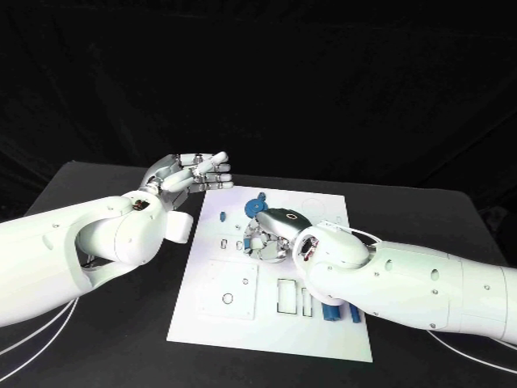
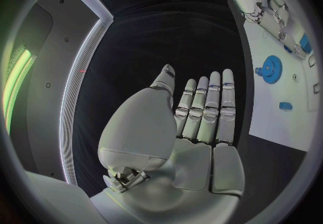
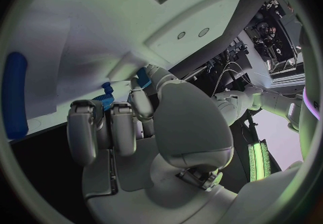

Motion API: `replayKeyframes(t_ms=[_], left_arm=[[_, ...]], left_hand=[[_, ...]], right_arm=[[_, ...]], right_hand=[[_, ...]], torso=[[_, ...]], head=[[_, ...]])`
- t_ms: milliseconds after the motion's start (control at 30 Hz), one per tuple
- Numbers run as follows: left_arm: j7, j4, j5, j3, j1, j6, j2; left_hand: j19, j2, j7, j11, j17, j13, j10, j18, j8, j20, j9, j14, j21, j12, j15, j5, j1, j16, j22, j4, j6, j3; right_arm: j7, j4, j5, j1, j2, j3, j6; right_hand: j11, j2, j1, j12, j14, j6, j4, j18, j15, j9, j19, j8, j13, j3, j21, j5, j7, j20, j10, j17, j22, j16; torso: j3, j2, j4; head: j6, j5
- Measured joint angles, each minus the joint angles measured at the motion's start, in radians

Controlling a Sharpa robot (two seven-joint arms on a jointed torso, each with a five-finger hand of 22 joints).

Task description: Assemble the parts on the task board

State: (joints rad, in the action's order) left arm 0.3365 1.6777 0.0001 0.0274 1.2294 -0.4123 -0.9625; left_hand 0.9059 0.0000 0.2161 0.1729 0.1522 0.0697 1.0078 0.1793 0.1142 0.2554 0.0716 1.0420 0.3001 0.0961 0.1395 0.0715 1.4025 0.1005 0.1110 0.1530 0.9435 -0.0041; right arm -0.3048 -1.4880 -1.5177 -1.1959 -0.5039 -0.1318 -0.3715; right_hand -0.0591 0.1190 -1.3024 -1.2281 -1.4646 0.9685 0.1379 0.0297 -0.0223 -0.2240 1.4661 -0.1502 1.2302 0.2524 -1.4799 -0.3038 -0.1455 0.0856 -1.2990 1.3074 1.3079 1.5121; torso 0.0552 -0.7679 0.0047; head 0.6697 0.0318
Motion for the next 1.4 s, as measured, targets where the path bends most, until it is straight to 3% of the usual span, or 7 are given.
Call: replayKeyframes(t_ms=[233, 433, 667, 900, 1033, 1200, 1400], left_arm=[[-0.001, 0.0, 0.0, 0.0, 0.0, 0.001, 0.0], [-0.002, -0.001, 0.0, 0.0, 0.0, 0.002, -0.001], [-0.005, -0.005, 0.0, 0.0, 0.0, 0.004, 0.0], [-0.057, -0.024, -0.045, -0.001, 0.0, 0.019, -0.001], [-0.136, -0.056, -0.131, -0.002, 0.0, 0.044, 0.009], [-0.279, -0.094, -0.291, -0.001, 0.001, 0.114, 0.028], [-0.492, -0.159, -0.574, -0.002, 0.049, 0.257, 0.092]], left_hand=[[0.0, 0.0, 0.0, 0.0, 0.0, 0.0, 0.0, 0.0, 0.0, 0.0, 0.0, 0.0, 0.0, 0.0, 0.0, 0.0, 0.0, 0.0, 0.0, 0.0, 0.0, 0.0], [0.0, 0.004, 0.0, 0.0, 0.002, 0.0, 0.0, 0.0, 0.0, 0.0, 0.0, 0.0, 0.0, 0.0, 0.0, 0.0, 0.004, 0.0, -0.001, -0.004, 0.0, 0.004], [0.0, 0.005, 0.0, 0.0, 0.007, 0.0, 0.0, 0.0, -0.005, 0.0, 0.0, 0.012, 0.0, -0.006, -0.004, 0.0, 0.005, 0.0, -0.001, -0.008, 0.0, 0.0], [0.151, 0.015, -0.028, -0.045, 0.081, 0.02, 0.125, 0.0, 0.004, -0.072, 0.008, 0.231, 0.096, 0.032, -0.071, 0.0, -0.004, 0.104, 0.036, -0.015, 0.065, -0.01], [0.316, 0.025, -0.076, -0.106, 0.285, 0.065, 0.275, 0.0, 0.024, -0.151, 0.021, 0.413, 0.24, 0.106, -0.142, 0.0, -0.039, 0.373, 0.107, 0.02, 0.123, -0.044], [0.349, 0.024, -0.104, -0.145, 1.001, 0.231, 0.313, 0.0, 0.037, -0.199, 0.058, 0.424, 0.512, 0.264, -0.178, 0.0, -0.055, 1.102, 0.313, 0.065, 0.158, -0.101], [0.457, 0.038, -0.12, -0.161, 1.115, 0.452, 0.267, -0.05, 0.086, -0.216, 0.112, 0.425, 0.826, 0.507, -0.194, 0.0, -0.064, 1.189, 0.715, 0.092, 0.163, -0.139]], right_arm=[[-0.002, 0.0, 0.0, 0.0, 0.001, 0.0, -0.002], [-0.002, -0.001, 0.0, 0.002, 0.0, -0.002, -0.006], [0.001, -0.03, 0.003, 0.002, -0.026, -0.002, -0.025], [0.084, -0.138, 0.079, -0.022, -0.142, 0.004, -0.083], [0.174, -0.19, 0.208, -0.066, -0.232, 0.012, -0.103], [0.253, -0.241, 0.373, -0.106, -0.345, 0.013, -0.102], [0.282, -0.255, 0.541, -0.128, -0.428, 0.014, -0.096]], right_hand=[[-0.011, 0.008, 0.008, 0.024, 0.0, -0.03, 0.004, 0.0, 0.01, 0.005, 0.0, 0.014, -0.025, -0.009, 0.017, 0.022, -0.009, 0.007, 0.024, 0.0, 0.0, -0.007], [-0.019, 0.026, 0.026, 0.024, -0.002, -0.065, 0.032, 0.0, 0.019, 0.015, 0.0, 0.023, -0.032, -0.048, 0.023, 0.147, -0.017, 0.014, 0.033, 0.0, 0.0, -0.011], [-0.032, 0.068, -0.005, 0.028, -0.002, -0.124, 0.129, 0.0, 0.034, 0.038, 0.0, 0.039, -0.045, -0.204, 0.034, 0.159, -0.034, 0.029, 0.052, 0.0, 0.0, -0.011], [-0.028, -0.004, -0.113, 0.023, -0.004, -0.081, 0.124, 0.0, 0.035, 0.036, 0.0, 0.003, -0.042, -0.192, 0.065, 0.111, -0.02, 0.029, 0.055, 0.001, 0.0, -0.023], [-0.018, -0.015, -0.123, 0.016, 0.0, -0.054, 0.117, 0.0, 0.03, 0.033, -0.009, -0.016, -0.038, -0.185, 0.073, 0.083, -0.012, 0.027, 0.045, 0.001, 0.0, -0.027], [-0.018, -0.018, -0.126, 0.016, 0.0, -0.045, 0.112, 0.0, 0.024, 0.033, -0.009, -0.023, -0.041, -0.185, 0.073, 0.069, -0.01, 0.027, 0.045, 0.001, 0.0, -0.027], [-0.012, -0.023, -0.123, 0.016, 0.0, -0.041, 0.109, 0.0, 0.024, 0.033, -0.009, -0.027, -0.04, -0.188, 0.073, 0.06, -0.006, 0.027, 0.039, 0.001, -0.001, -0.027]], torso=[[0.0003, 0.0, -0.0006], [0.0003, 0.0, -0.0006], [-0.0002, 0.001, 0.0], [-0.0011, 0.004, -0.002], [-0.0029, 0.012, -0.0049], [-0.007, 0.027, -0.0095], [-0.0125, 0.046, -0.0124]], head=[[0.001, -0.003], [0.001, -0.004], [-0.002, -0.004], [-0.007, -0.002], [-0.009, 0.003], [-0.003, 0.01], [0.01, 0.02]])
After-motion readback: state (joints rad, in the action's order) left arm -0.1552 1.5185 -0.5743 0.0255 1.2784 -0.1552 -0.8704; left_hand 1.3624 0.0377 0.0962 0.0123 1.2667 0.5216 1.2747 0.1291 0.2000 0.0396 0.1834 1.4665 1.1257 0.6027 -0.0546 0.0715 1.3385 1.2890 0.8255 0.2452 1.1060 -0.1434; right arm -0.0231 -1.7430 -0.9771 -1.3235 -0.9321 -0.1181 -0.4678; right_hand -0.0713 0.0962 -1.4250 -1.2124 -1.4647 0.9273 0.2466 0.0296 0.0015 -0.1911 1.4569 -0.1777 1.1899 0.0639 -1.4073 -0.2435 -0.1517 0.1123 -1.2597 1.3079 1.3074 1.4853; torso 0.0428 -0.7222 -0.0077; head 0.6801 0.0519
